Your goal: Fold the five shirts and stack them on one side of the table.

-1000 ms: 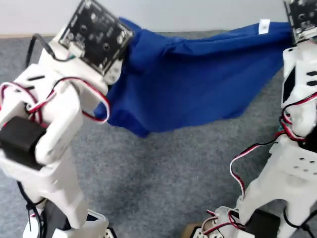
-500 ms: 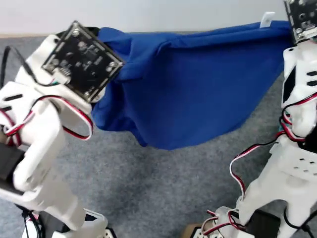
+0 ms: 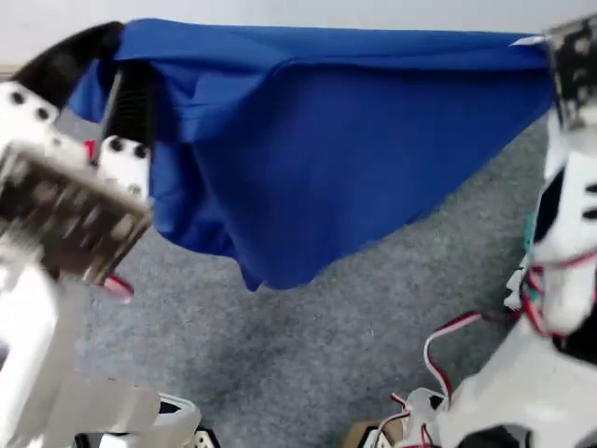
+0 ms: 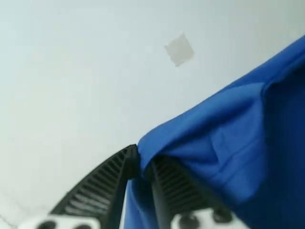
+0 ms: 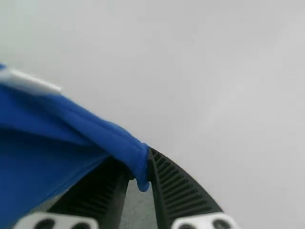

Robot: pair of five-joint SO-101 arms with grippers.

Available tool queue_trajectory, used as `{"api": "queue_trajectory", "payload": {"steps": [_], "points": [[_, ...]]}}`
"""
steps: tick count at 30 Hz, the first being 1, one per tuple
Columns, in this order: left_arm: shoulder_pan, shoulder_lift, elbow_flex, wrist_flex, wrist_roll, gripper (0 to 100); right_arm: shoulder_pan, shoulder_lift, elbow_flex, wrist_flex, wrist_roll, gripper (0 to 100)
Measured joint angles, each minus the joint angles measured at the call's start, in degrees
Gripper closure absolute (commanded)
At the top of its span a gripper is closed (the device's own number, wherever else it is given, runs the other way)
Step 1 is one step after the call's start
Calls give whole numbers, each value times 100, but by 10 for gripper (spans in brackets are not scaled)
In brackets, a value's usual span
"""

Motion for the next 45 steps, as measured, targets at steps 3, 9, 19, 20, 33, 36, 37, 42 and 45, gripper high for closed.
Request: {"api": "queue_trajectory", "payload": {"steps": [3,9,19,20,33,36,37,42,45], "points": [[-26,-9,-413,0,-26,998,26,-325,0,0,0,988],[-35,-44,-1266,53,-378,998,79,-958,0,0,0,988],[-70,-826,-1486,220,-501,998,105,-1934,-9,738,237,988],[-79,-1011,-1292,220,-501,998,105,-2013,-9,826,273,988],[-97,-3938,3464,220,-501,998,105,-2426,193,2004,369,988],[-97,-4334,4545,220,-536,998,105,-2409,862,2004,369,988],[-97,-4404,4870,220,-536,998,105,-2409,1116,1978,369,988],[-97,-4519,6180,9,-536,998,105,-2453,2453,1222,369,988],[-97,-4519,6989,-519,-536,998,88,-2453,3297,554,369,988]]}}
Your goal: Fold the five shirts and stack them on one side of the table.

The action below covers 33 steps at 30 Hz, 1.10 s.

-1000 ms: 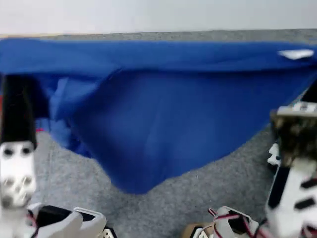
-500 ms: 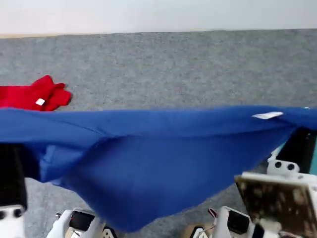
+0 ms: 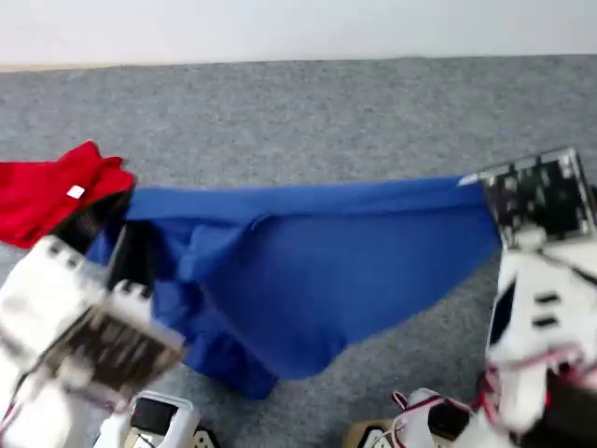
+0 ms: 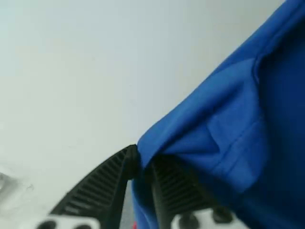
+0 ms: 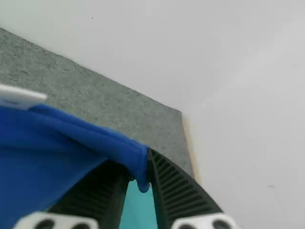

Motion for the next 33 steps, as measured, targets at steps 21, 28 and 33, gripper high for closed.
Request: {"api": "queue_trajectory", "payload": {"steps": [21,28,33], "points": [[-229,167,6101,-6215,-457,998,-835,589,4695,-5336,273,988],[-642,1380,5723,-6699,-466,998,-853,1125,4695,-6040,369,988],[-440,1793,5451,-6259,-475,998,-879,1213,4774,-6040,440,988]]}}
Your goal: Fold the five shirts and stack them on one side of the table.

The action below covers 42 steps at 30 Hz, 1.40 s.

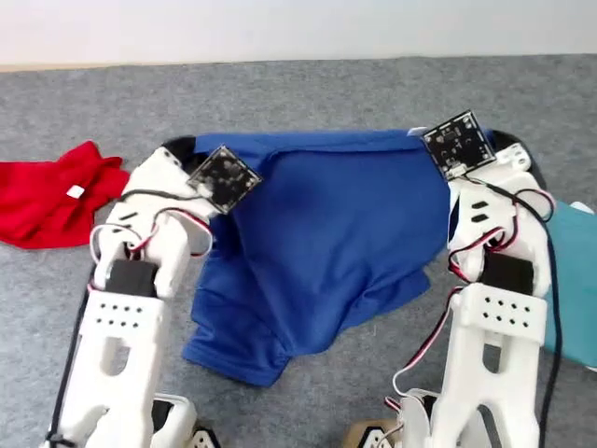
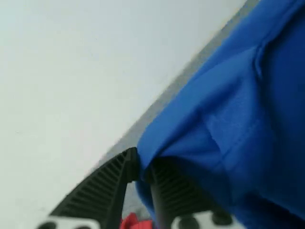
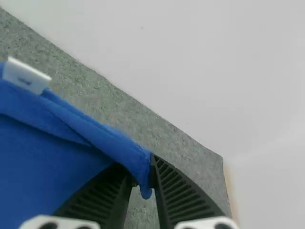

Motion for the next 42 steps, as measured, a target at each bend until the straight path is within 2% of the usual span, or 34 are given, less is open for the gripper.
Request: {"api": "queue_trajectory", "payload": {"steps": [5,8,11,15,19,25,28,31,37,42], "points": [[747,53,0,1521,-26,992,-316,0,149,246,281,988],[976,70,-9,2207,-26,925,-378,0,264,246,360,988],[1002,70,-44,2347,132,855,-378,0,325,246,475,988],[651,70,-360,2347,484,840,-264,0,325,246,501,988],[273,185,-686,2347,571,842,-44,264,325,246,501,988],[-378,1152,-1187,2347,730,850,334,844,325,149,501,988],[-413,1468,-1424,2558,879,919,396,888,325,123,501,988],[-97,1477,-1538,3059,905,992,396,888,325,123,501,988],[923,1477,-1565,4220,905,991,431,888,325,123,501,988],[1152,1670,-1565,4431,905,849,642,888,325,123,501,988]]}}
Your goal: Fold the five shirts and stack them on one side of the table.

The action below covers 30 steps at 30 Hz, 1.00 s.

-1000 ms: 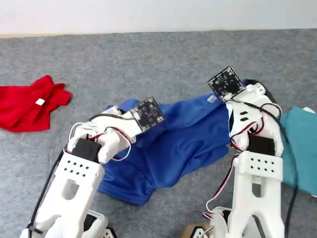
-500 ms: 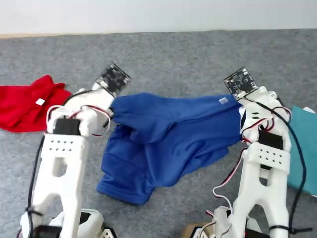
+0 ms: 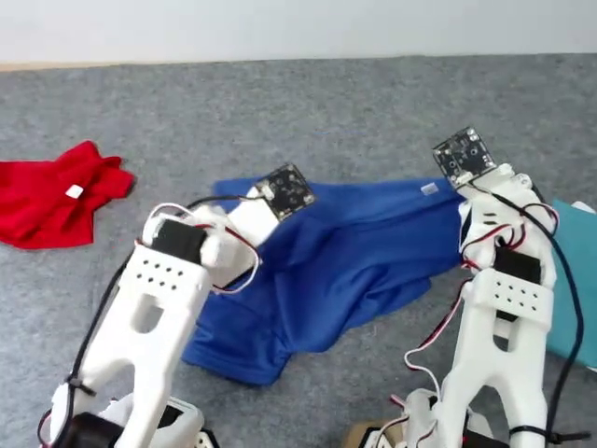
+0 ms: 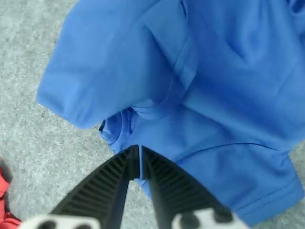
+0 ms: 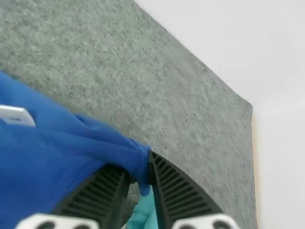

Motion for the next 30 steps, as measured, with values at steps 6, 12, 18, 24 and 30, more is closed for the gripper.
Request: {"api": "queue_trajectory", "payload": {"steps": [6,12,18,24,30], "points": [[-193,1169,-105,-651,9,820,193,0,0,0,0,988],[-211,2356,-818,-932,9,822,211,0,0,0,0,988],[-211,3121,-1574,-967,9,823,211,0,0,0,9,988],[-211,3956,-2084,-967,9,823,211,0,0,0,9,988],[-26,4246,-2330,-853,18,839,211,0,0,0,237,988]]}}
